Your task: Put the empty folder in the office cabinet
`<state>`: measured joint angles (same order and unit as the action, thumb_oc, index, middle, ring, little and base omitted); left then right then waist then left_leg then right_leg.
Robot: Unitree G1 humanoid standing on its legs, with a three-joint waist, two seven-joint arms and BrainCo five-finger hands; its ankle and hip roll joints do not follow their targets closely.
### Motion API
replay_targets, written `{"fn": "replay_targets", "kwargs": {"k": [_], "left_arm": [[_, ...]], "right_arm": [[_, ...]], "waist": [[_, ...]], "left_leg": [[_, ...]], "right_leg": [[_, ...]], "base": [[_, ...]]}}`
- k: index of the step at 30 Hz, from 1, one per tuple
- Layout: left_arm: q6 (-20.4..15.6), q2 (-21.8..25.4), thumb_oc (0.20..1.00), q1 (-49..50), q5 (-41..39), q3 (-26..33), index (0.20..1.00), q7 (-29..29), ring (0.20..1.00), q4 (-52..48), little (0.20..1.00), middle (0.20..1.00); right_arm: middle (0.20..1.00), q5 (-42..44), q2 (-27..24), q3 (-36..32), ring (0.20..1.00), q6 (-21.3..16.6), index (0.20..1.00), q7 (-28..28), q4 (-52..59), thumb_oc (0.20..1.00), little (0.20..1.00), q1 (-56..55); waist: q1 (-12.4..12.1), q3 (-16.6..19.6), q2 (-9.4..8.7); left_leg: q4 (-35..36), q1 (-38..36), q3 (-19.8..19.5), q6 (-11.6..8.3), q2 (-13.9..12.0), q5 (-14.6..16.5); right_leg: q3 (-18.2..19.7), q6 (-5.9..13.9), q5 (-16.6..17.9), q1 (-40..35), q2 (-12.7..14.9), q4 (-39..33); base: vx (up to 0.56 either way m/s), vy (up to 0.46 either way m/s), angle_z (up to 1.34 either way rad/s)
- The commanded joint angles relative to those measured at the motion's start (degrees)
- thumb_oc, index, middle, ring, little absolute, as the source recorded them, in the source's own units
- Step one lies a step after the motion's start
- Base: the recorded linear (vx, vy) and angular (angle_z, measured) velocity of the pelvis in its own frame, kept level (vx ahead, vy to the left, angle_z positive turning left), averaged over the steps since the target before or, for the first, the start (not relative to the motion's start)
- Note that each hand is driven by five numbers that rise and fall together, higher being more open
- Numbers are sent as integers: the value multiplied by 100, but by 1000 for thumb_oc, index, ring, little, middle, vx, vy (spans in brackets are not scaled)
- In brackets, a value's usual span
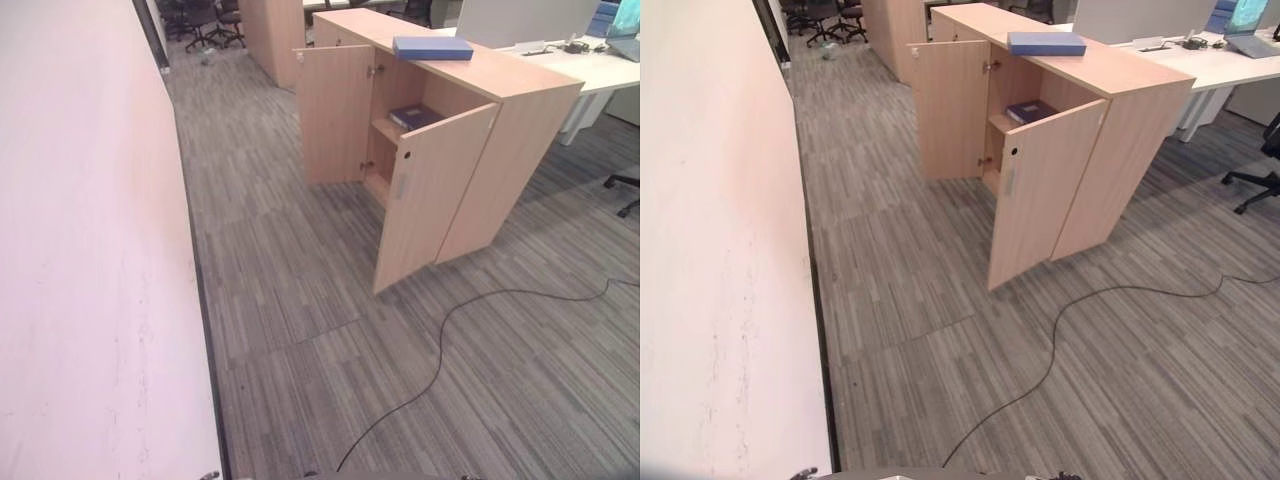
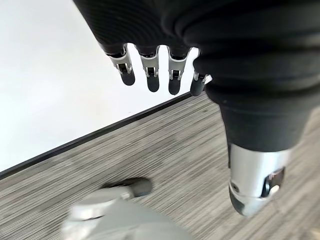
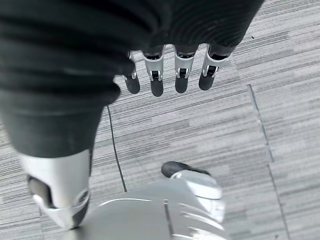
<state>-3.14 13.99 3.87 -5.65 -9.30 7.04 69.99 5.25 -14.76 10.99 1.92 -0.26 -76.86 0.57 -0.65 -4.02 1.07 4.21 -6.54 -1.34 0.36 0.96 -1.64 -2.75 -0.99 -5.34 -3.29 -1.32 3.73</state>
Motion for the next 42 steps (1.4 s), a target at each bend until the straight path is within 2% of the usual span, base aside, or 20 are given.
{"fn": "replay_targets", "kwargs": {"k": [1,16,23,42], "left_arm": [[-103,24,1000,-315,246,35,1000,148,1000,340,1000,1000],[-140,-4,1000,-318,82,101,1000,183,1000,342,1000,1000],[-102,-18,1000,-308,-33,62,1000,-196,1000,417,1000,1000],[9,-72,1000,-337,489,-226,1000,-198,1000,603,1000,1000]], "right_arm": [[1000,111,-20,186,1000,-90,1000,-125,-190,1000,1000,153],[1000,46,0,245,1000,-81,1000,-139,-219,1000,1000,142],[1000,-22,-52,284,1000,-60,1000,0,-251,1000,1000,130],[1000,-137,-59,372,1000,-32,1000,-6,-195,1000,1000,166]], "waist": [[4,21,-224],[13,51,-251],[35,62,-227],[82,71,-190]], "left_leg": [[79,73,-96,45,416,383],[79,47,-85,34,399,401],[79,36,-69,29,389,414],[79,-7,-34,31,370,458]], "right_leg": [[-223,554,655,-260,140,-873],[-223,549,639,-278,133,-873],[-228,555,641,-275,132,-873],[-199,543,614,-301,123,-873]], "base": [[0,0,0],[0,0,0],[0,0,0],[0,0,0]]}}
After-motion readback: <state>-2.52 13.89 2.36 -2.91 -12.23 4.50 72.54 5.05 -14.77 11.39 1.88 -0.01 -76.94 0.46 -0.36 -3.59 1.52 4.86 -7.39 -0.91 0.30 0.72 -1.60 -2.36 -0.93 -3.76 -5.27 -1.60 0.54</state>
